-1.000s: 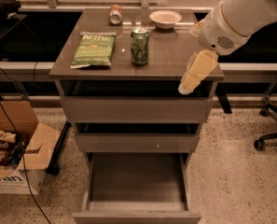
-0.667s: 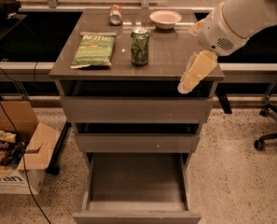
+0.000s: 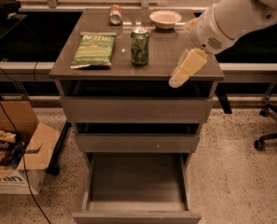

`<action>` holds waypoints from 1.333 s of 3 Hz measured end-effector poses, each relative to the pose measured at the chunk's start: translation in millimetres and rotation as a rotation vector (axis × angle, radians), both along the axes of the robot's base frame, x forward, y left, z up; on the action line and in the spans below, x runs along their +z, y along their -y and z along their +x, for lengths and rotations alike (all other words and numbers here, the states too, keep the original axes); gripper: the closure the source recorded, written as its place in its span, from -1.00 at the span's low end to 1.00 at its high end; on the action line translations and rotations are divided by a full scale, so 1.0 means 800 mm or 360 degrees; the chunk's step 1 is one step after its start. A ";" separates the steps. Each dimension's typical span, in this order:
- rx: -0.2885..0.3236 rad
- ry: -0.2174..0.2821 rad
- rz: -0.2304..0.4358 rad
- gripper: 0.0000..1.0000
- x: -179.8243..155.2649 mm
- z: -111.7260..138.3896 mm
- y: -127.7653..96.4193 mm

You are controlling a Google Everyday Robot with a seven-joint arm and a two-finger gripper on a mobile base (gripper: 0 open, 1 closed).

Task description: Place green can into bottom drawer

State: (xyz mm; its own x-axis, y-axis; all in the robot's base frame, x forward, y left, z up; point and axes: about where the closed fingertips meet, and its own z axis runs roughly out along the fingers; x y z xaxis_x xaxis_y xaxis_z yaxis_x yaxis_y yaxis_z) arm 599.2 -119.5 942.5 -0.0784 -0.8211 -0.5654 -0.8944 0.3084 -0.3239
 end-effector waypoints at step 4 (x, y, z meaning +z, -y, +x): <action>-0.0065 0.0031 0.0127 -1.00 -0.014 0.056 -0.019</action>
Offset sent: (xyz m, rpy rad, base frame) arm 0.0142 0.0013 -0.0030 0.0333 -0.0005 -0.0256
